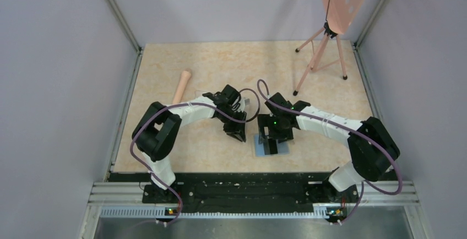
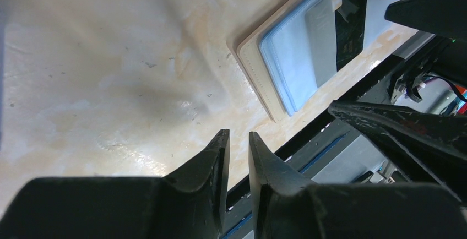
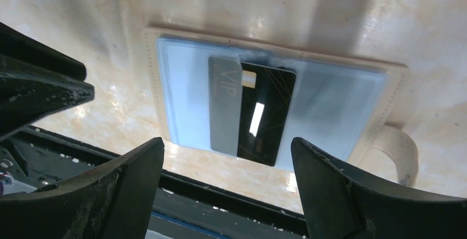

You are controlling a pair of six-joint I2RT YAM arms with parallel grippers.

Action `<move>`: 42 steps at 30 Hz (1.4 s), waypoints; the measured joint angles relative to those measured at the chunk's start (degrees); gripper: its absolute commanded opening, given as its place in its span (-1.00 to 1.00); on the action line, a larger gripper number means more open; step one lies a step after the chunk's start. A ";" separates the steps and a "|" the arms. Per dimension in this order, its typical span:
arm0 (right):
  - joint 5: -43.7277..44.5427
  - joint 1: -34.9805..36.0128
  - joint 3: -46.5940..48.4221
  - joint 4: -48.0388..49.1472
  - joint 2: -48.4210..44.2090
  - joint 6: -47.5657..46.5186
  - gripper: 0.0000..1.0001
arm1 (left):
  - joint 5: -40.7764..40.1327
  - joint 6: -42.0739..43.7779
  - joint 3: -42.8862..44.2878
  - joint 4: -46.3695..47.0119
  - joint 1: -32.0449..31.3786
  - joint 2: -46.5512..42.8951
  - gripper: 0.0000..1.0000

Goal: Put the credit cards into the card holder
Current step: Insert the credit card into the card holder.

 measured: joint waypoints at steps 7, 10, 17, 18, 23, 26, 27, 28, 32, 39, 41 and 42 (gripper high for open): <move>-2.51 0.00 0.00 3.08 4.92 0.02 0.61 | -0.33 0.63 0.87 -0.63 -1.38 1.60 -0.51; -3.50 0.00 0.48 3.82 5.66 0.02 0.59 | -0.48 0.92 0.87 -0.72 -1.62 2.08 -0.52; -6.19 0.04 0.76 5.64 6.58 0.55 0.35 | -0.85 1.01 0.94 -0.92 -1.75 3.04 -0.66; -6.78 0.04 0.74 6.08 6.67 0.72 0.32 | -0.92 0.98 0.96 -1.05 -1.75 3.10 -0.68; -9.42 0.09 0.39 9.25 6.78 2.93 0.16 | -1.27 0.96 1.44 -1.81 -1.75 3.45 -0.73; -11.58 0.17 -0.48 11.96 6.78 4.94 0.04 | -1.38 0.94 1.70 -2.05 -1.75 3.69 -0.73; -12.61 0.17 -1.07 13.27 6.84 5.90 0.01 | -1.51 0.94 1.70 -2.19 -1.75 3.74 -0.74; -13.33 0.17 -1.46 14.19 6.91 6.47 -0.02 | -1.55 0.94 1.70 -2.34 -1.75 3.76 -0.74; -16.24 0.28 -2.64 17.99 7.28 9.38 -0.03 | -2.47 0.96 1.84 -2.86 -1.75 3.76 -0.70; -17.14 0.28 -2.69 19.67 7.21 11.65 0.07 | -5.03 1.18 2.78 -3.82 -1.75 3.69 -0.61; -16.35 -0.02 -2.69 18.75 6.80 11.65 0.07 | -5.35 1.31 3.06 -3.91 -1.75 3.67 -0.60; -16.00 -0.13 -2.69 18.18 6.45 11.65 0.07 | -5.40 1.38 3.19 -3.98 -1.75 3.67 -0.60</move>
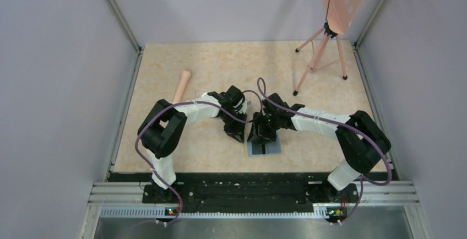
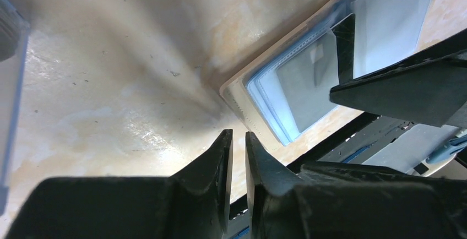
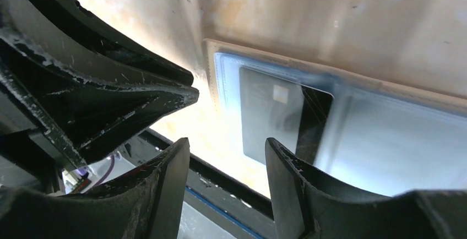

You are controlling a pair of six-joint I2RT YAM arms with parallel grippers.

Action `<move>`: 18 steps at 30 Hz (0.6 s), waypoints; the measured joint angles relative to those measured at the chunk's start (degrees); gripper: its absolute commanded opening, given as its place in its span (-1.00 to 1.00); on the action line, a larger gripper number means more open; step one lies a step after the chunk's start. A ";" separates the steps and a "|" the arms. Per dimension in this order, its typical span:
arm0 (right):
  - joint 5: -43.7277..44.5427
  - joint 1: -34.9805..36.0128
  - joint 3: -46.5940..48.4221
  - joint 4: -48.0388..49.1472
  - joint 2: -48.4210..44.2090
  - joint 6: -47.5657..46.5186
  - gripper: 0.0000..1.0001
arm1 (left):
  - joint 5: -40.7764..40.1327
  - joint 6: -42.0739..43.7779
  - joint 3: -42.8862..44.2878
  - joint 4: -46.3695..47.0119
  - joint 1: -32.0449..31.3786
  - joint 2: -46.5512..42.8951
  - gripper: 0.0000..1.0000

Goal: Put the credit cards into the card holder
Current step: Insert the credit card into the card holder.

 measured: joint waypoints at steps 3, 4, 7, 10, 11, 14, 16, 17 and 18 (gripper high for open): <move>0.81 -0.66 0.00 -1.60 -1.38 -0.15 0.07 | 0.04 0.31 0.42 -0.20 0.00 0.00 -0.60; 1.49 -1.42 -0.02 -2.69 -2.34 -0.79 0.07 | 0.07 0.48 0.55 -0.28 0.00 0.02 -0.60; 2.23 -2.27 -0.04 -4.55 -2.78 -2.03 0.06 | 0.13 1.14 1.22 -0.96 0.00 0.15 -0.60; 2.69 -2.43 -0.79 -5.90 -2.71 -3.04 0.04 | 0.63 1.57 2.29 -1.29 0.00 0.96 -0.61; 2.82 -2.43 -0.90 -6.49 -2.47 -3.30 0.04 | 0.94 1.70 2.67 -1.27 0.00 1.46 -0.61; 2.84 -2.43 -1.09 -7.17 -0.63 -4.15 0.00 | 1.44 2.05 3.45 -1.51 -0.02 2.89 -0.61; 2.05 -2.51 -0.79 -7.17 0.44 -4.46 -0.08 | 1.57 2.51 4.09 -2.01 -0.02 3.89 -0.61; 1.81 -2.51 -0.59 -7.32 0.70 -4.68 -0.15 | 1.60 2.56 4.15 -2.01 -0.02 4.00 -0.61; 1.40 -2.51 -0.39 -7.43 1.11 -5.01 -0.22 | 1.60 2.75 4.48 -2.34 -0.02 4.28 -0.61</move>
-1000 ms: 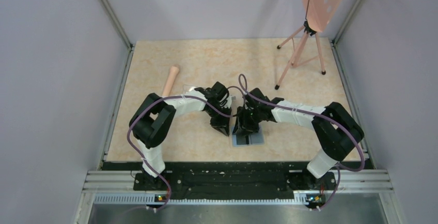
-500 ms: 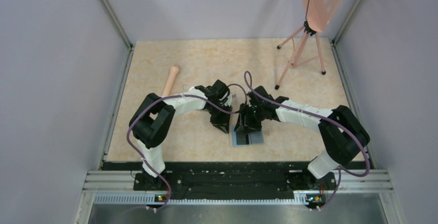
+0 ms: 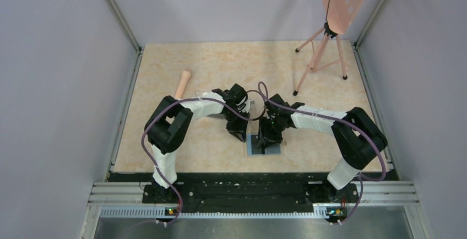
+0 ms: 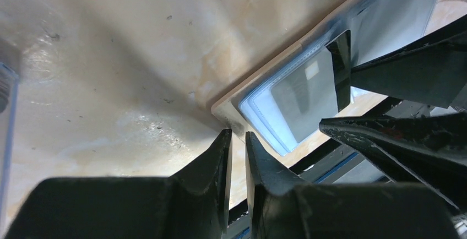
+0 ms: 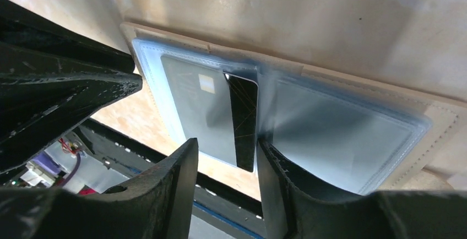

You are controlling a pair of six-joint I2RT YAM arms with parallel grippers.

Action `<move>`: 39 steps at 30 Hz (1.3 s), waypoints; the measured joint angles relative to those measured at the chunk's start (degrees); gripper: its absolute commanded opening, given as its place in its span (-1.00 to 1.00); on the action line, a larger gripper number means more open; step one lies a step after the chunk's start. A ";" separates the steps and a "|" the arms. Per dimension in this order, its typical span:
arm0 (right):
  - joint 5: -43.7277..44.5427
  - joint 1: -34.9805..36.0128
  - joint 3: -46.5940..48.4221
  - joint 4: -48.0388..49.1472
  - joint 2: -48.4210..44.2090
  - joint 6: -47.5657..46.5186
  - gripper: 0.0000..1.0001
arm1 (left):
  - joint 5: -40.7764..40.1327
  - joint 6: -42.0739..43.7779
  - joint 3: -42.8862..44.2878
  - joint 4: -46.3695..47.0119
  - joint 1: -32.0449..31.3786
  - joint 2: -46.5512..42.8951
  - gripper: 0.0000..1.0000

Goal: Put the credit cards into the card holder
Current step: Insert the credit card into the card holder, then pick up the credit card from the storage box.

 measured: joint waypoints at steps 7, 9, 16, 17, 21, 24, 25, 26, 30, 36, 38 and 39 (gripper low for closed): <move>-3.10 0.28 4.00 -1.18 4.94 -1.46 -0.67 | -0.28 1.31 2.38 -1.53 0.07 0.50 -0.60; -3.69 0.39 4.83 -1.18 5.73 -1.64 -0.68 | -0.52 1.77 2.97 -1.95 0.09 0.50 -0.59; -4.31 0.44 8.09 -2.80 7.87 -2.49 -0.34 | -2.10 3.61 5.53 -4.59 0.09 0.50 -0.50; -4.11 0.42 8.52 -3.04 7.89 -2.62 -0.27 | -2.25 3.80 5.73 -4.68 0.09 0.50 -0.49; -3.48 0.35 9.20 -3.17 7.89 -2.58 -0.18 | -3.10 4.59 5.79 -4.90 0.35 0.50 -0.45; -3.32 -0.02 9.20 -3.32 7.89 -2.58 -0.17 | -3.32 4.79 5.38 -4.76 0.81 0.46 -0.44; -3.23 -0.15 9.18 -3.32 7.89 -2.58 -0.17 | -3.45 4.83 4.87 -4.68 0.96 0.44 -0.44; -3.17 -0.35 9.16 -3.34 7.89 -2.58 -0.18 | -3.56 4.94 4.24 -4.66 1.11 0.39 -0.44; -3.04 -0.87 9.05 -3.06 7.89 -2.56 -0.23 | -4.37 5.33 1.97 -4.79 1.29 0.37 -0.46; -4.46 -1.14 9.07 -1.14 9.25 -2.60 -0.53 | -4.83 5.55 1.46 -4.81 1.36 0.07 -0.63; -5.49 -1.27 9.07 -0.94 9.68 -2.64 -0.64 | -4.74 5.81 1.40 -4.90 1.51 0.07 -0.65; -6.12 -1.44 9.09 -0.50 10.08 -2.69 -0.72 | -4.66 5.95 1.38 -4.87 1.53 0.07 -0.65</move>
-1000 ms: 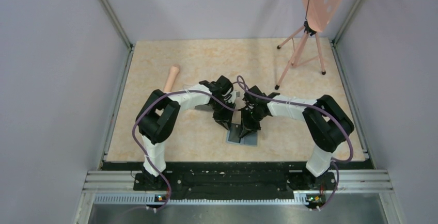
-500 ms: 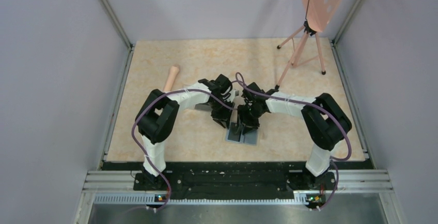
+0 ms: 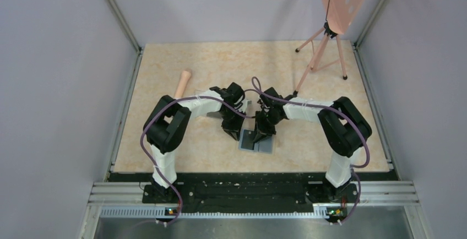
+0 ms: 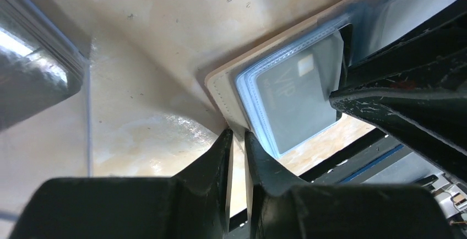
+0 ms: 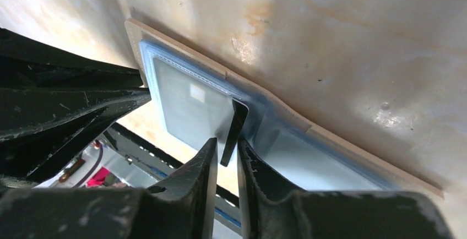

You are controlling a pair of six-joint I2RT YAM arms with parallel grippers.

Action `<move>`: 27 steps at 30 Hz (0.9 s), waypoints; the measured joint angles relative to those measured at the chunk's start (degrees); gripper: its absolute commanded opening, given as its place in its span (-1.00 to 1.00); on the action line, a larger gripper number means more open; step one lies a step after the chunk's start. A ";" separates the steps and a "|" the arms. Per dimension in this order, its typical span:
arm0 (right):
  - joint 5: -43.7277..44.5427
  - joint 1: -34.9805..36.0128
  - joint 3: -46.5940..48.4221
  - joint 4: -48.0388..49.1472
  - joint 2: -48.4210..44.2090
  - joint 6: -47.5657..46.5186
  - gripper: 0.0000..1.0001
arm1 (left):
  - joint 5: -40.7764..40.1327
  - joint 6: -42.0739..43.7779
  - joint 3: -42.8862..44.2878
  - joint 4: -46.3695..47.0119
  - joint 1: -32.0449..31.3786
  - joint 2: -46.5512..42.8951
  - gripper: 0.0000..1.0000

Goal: Put the credit cards into the card holder
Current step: Pick up the credit card from the storage box.

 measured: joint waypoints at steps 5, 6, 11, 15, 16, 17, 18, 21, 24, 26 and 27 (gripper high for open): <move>-1.81 -0.13 0.00 1.14 0.63 -0.59 -0.84 | 0.31 0.55 0.00 -0.13 0.13 0.00 -0.62; -2.03 -0.13 0.00 1.29 0.66 -0.74 -0.83 | 0.35 0.74 0.00 -0.24 0.20 0.00 -0.60; -2.34 -0.13 0.04 1.51 0.66 -1.14 -0.40 | 0.33 1.73 0.00 -0.39 0.24 -0.92 -0.44; -1.88 -0.13 0.94 0.81 0.59 -1.38 -0.16 | 0.02 2.54 0.00 0.13 0.24 -5.42 -0.30; -1.44 -0.17 1.49 0.61 0.44 -1.53 -0.11 | -0.17 2.78 0.00 0.31 0.24 -6.82 -0.28; -0.98 -0.24 1.92 0.48 0.22 -1.77 -0.07 | -0.44 2.99 0.02 0.44 0.26 -8.35 -0.26; -0.61 -0.39 2.40 0.22 -0.13 -1.97 -0.03 | -0.83 3.21 0.04 0.66 0.31 -10.14 -0.22; 0.24 -0.90 3.96 -0.68 -0.79 -2.51 0.09 | -2.25 4.26 0.66 1.18 0.31 -14.27 -0.11; 0.81 -1.44 5.95 -1.53 -0.81 -3.28 0.15 | -4.33 5.09 2.51 2.34 0.28 -17.33 -0.03; 0.90 -1.73 7.39 -1.97 -0.81 -3.52 0.18 | -6.32 5.27 3.91 3.10 0.31 -18.71 0.05; 0.90 -1.92 8.31 -2.21 -0.79 -3.56 0.19 | -6.97 5.38 4.31 3.58 0.33 -19.15 0.08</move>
